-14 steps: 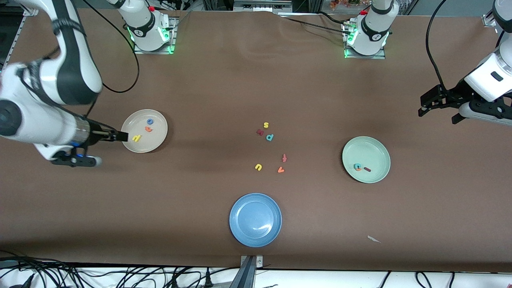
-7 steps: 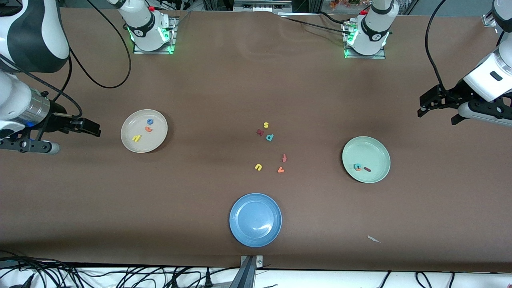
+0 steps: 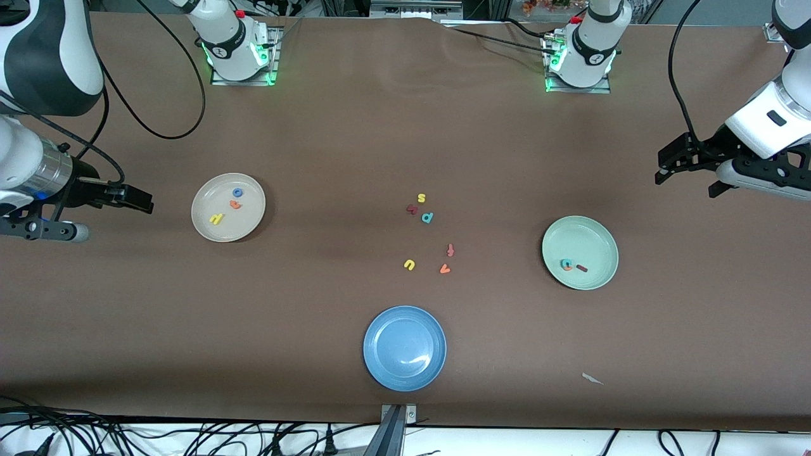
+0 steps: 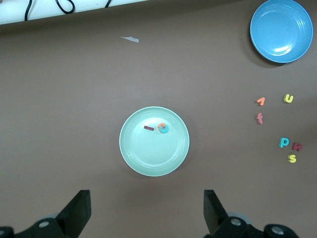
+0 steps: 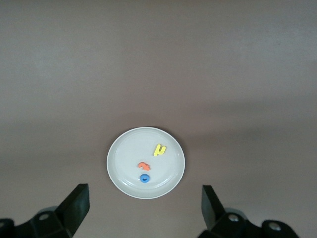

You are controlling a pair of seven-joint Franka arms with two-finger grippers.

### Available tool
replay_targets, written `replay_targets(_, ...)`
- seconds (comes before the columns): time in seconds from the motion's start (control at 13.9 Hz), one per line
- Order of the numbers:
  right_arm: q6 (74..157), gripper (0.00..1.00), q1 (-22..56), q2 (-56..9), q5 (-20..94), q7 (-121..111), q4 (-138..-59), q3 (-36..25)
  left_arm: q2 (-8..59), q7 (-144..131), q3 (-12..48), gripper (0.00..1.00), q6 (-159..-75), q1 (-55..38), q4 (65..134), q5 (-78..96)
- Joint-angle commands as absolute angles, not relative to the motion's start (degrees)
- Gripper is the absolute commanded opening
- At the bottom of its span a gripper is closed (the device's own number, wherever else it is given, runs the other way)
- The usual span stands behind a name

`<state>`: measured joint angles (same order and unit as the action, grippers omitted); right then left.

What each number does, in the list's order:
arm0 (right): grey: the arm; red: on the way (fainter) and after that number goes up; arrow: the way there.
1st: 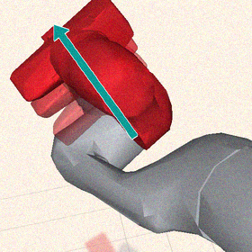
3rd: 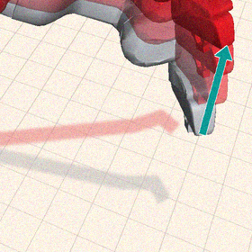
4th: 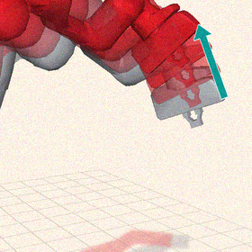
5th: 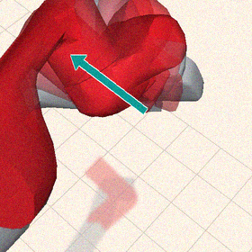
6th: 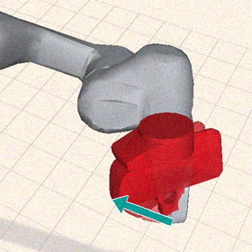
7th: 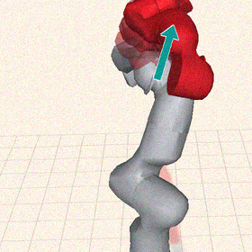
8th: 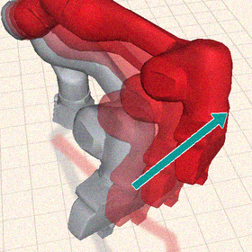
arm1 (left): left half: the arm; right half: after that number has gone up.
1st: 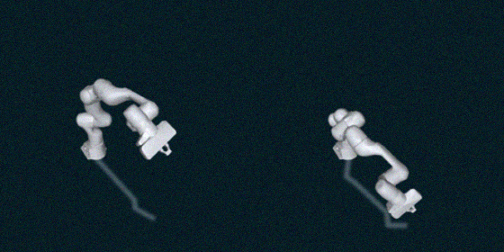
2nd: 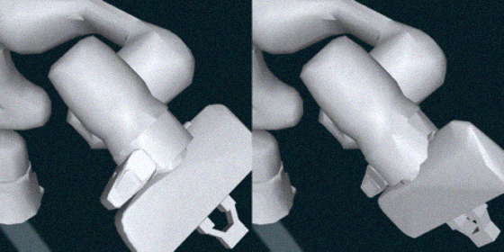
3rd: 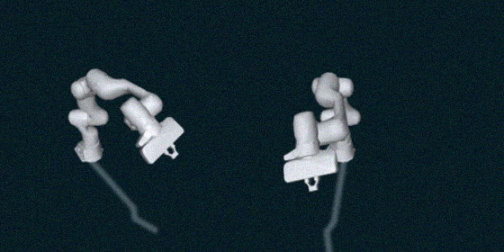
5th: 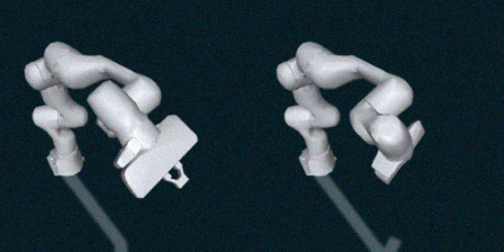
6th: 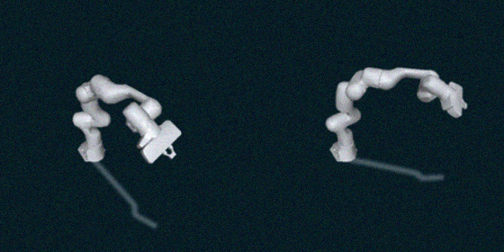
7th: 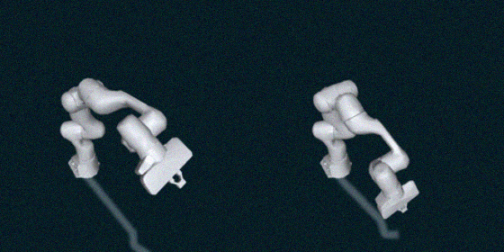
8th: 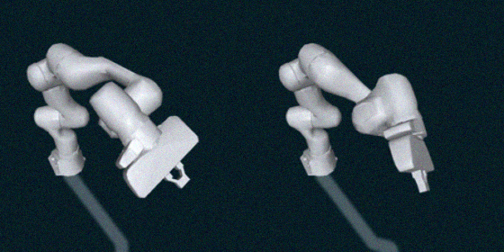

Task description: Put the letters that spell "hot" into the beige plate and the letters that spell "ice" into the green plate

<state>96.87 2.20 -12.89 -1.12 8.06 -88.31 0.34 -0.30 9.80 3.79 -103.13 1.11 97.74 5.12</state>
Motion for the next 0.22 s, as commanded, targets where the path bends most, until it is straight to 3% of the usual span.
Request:
replay_targets(0.0,95.5,1.0,2.4,-12.0,-1.3,7.4,-88.0,0.4,0.4,9.9,4.0,1.0,-102.7,0.9,96.2,3.6)
replay_targets(0.14,95.5,1.0,2.7,-12.2,-1.3,7.4,-87.7,0.4,0.4,9.9,4.4,1.0,-102.6,0.9,96.2,3.6)
